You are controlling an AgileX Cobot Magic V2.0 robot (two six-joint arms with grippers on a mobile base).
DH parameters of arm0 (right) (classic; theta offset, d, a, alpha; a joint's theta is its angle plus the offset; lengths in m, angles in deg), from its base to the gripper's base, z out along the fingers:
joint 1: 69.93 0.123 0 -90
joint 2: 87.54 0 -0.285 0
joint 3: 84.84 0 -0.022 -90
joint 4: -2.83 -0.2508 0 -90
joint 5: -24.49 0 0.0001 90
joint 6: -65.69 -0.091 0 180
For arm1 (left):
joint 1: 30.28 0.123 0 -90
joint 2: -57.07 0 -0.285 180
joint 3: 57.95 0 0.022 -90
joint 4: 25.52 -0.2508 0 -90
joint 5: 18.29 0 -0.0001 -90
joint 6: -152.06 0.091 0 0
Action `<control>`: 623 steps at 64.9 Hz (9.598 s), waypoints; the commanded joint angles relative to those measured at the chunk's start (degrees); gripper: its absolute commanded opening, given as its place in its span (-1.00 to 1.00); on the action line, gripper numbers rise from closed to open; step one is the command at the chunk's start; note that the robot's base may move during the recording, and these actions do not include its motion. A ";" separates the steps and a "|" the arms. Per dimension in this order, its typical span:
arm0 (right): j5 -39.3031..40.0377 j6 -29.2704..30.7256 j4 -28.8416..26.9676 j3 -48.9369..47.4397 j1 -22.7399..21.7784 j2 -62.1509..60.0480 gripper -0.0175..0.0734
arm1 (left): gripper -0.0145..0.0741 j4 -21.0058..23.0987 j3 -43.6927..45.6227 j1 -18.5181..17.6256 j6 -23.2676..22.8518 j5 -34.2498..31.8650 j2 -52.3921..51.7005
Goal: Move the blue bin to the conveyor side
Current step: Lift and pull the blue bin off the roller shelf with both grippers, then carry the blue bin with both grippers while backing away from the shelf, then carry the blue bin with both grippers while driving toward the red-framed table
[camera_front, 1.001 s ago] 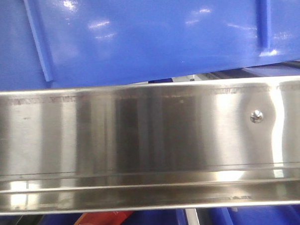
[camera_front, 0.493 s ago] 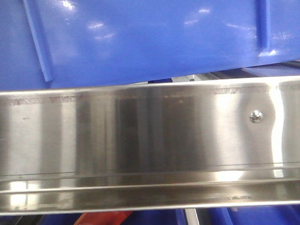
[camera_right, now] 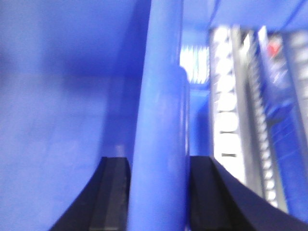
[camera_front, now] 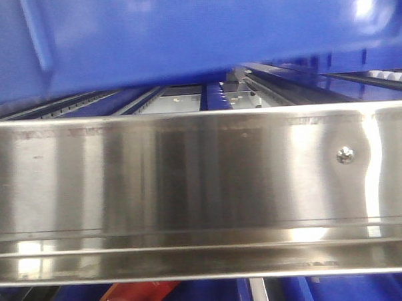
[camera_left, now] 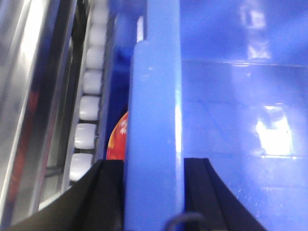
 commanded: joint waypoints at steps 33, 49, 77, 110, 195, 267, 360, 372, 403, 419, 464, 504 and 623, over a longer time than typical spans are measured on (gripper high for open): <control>12.16 1.74 -1.49 16.99 -5.20 -17.21 -0.81 | -0.72 -9.80 7.35 -9.29 -6.13 0.62 -1.50; 13.71 1.74 -2.59 19.08 -5.20 -20.03 -0.81 | -0.72 -9.80 7.10 -9.29 -6.25 0.62 -3.36; 16.88 1.74 -4.30 19.08 -5.20 -20.14 -0.81 | -0.72 -9.68 -1.49 -9.29 -6.39 0.62 -11.68; 16.91 1.74 -4.30 19.08 -5.20 -20.14 -0.81 | -0.72 -10.85 -1.77 -9.29 -6.39 0.62 -12.90; 17.73 1.74 -4.30 19.08 -5.20 -20.14 -0.81 | -0.72 -10.85 -1.77 -9.29 -6.39 0.62 -12.90; 17.73 1.74 -4.30 19.08 -5.20 -20.14 -0.81 | -0.72 -10.85 -1.77 -9.29 -6.39 0.62 -12.90; 17.73 1.74 -4.30 19.08 -5.20 -20.14 -0.81 | -0.72 -10.85 -1.77 -9.29 -6.39 0.62 -12.90; 17.73 1.74 -4.30 19.08 -5.20 -20.14 -0.81 | -0.72 -10.85 -1.77 -9.29 -6.39 0.62 -12.90; 17.73 1.74 -4.30 19.08 -5.20 -20.14 -0.81 | -0.72 -10.85 -1.77 -9.29 -6.39 0.62 -12.90; 17.73 1.74 -4.30 19.08 -5.20 -20.14 -0.81 | -0.72 -10.85 -1.77 -9.29 -6.39 0.62 -12.90; 17.73 1.74 -4.30 19.08 -5.20 -20.14 -0.81 | -0.72 -10.85 -1.77 -9.29 -6.39 0.62 -12.90; 17.73 1.74 -4.30 19.08 -5.20 -20.14 -0.81 | -0.72 -10.85 -1.77 -9.29 -6.39 0.62 -12.90; 21.97 1.74 -4.30 19.08 -5.20 -20.04 -0.81 | -0.72 -10.85 -1.77 -9.29 -6.39 0.62 -12.90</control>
